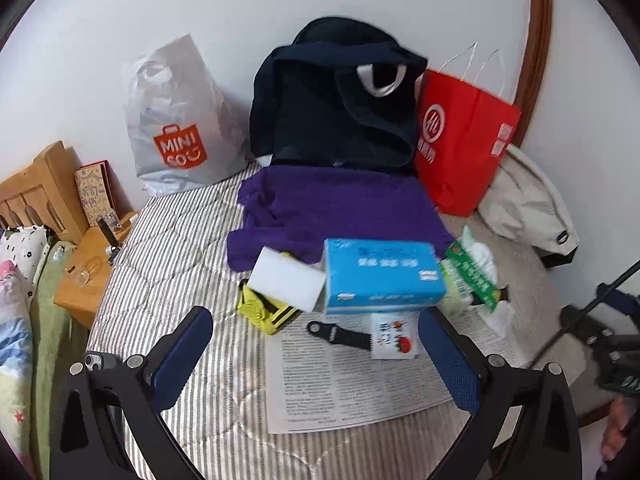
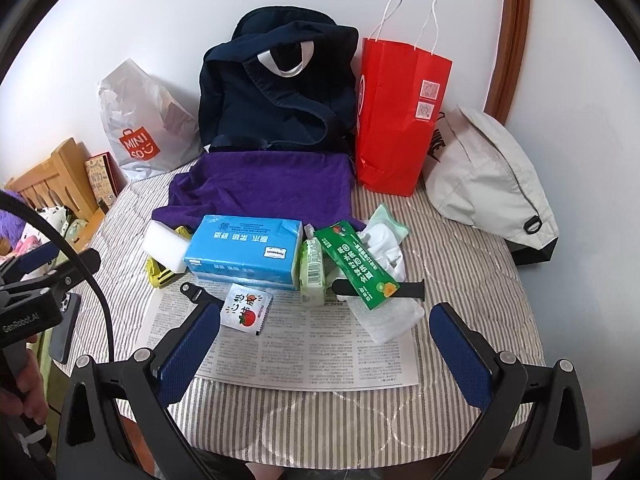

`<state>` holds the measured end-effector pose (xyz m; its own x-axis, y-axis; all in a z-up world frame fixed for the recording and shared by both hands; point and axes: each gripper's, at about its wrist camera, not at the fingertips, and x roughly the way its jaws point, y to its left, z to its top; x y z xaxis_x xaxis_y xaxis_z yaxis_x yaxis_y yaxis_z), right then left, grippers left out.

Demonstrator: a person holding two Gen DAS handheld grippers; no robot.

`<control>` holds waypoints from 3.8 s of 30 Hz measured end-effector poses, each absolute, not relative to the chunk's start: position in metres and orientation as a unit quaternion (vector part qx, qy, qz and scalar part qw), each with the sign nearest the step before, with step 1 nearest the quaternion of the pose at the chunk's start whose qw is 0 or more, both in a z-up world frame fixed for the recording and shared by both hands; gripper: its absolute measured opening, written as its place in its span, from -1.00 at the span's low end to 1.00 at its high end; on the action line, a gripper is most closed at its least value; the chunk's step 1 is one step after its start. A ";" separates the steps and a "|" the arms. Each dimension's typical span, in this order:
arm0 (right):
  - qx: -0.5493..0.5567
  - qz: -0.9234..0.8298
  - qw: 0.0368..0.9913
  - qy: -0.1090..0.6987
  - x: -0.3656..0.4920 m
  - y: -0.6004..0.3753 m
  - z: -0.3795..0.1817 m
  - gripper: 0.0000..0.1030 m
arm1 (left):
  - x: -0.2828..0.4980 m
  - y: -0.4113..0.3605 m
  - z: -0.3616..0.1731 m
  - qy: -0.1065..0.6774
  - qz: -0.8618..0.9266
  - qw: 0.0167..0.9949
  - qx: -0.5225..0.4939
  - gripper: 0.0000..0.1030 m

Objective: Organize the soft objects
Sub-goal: 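Reach left tool to the white sponge and grasp it while right tool approaches green packet, then grasp the green wipes packet with the right tool and lift it while left holds sponge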

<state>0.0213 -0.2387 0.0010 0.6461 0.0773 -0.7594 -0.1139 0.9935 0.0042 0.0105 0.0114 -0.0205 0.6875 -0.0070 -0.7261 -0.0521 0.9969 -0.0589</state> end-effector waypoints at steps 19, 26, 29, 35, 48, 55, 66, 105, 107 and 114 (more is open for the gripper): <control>-0.038 0.048 0.882 0.467 0.054 -0.238 -0.047 1.00 | 0.077 0.044 -0.109 0.432 0.007 0.901 -0.018 1.00; -0.049 0.035 0.873 0.485 0.068 -0.240 -0.060 1.00 | 0.098 0.037 -0.127 0.435 0.001 0.900 0.024 1.00; -0.054 0.028 0.868 0.493 0.073 -0.243 -0.066 1.00 | 0.102 0.032 -0.134 0.437 -0.005 0.898 0.049 1.00; -0.065 0.014 0.860 0.506 0.084 -0.242 -0.076 1.00 | 0.113 0.030 -0.145 0.439 -0.004 0.896 0.061 1.00; -0.093 0.021 0.848 0.521 0.095 -0.229 -0.092 1.00 | 0.125 0.039 -0.154 0.426 -0.018 0.905 0.019 0.60; -0.087 0.026 0.846 0.525 0.099 -0.231 -0.096 1.00 | 0.108 0.054 -0.136 0.407 -0.017 0.912 -0.044 0.60; -0.085 0.039 0.845 0.526 0.095 -0.229 -0.101 1.00 | 0.089 0.069 -0.111 0.397 0.000 0.913 -0.095 0.60; -0.047 0.112 0.860 0.496 0.175 -0.279 -0.136 -0.14 | 0.089 0.076 -0.101 0.423 0.005 0.897 -0.130 0.58; -0.032 0.111 0.864 0.491 0.171 -0.285 -0.127 -0.20 | 0.089 0.077 -0.099 0.420 0.002 0.898 -0.131 0.58; -0.015 0.122 0.860 0.496 0.168 -0.290 -0.123 -0.40 | 0.086 0.078 -0.093 0.415 -0.005 0.900 -0.134 0.58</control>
<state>0.1684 -0.2905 -0.1233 0.4787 0.1958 -0.8559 -0.2247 0.9697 0.0961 0.0864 0.0781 -0.0935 0.6558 -0.1202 -0.7453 -0.1028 0.9638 -0.2460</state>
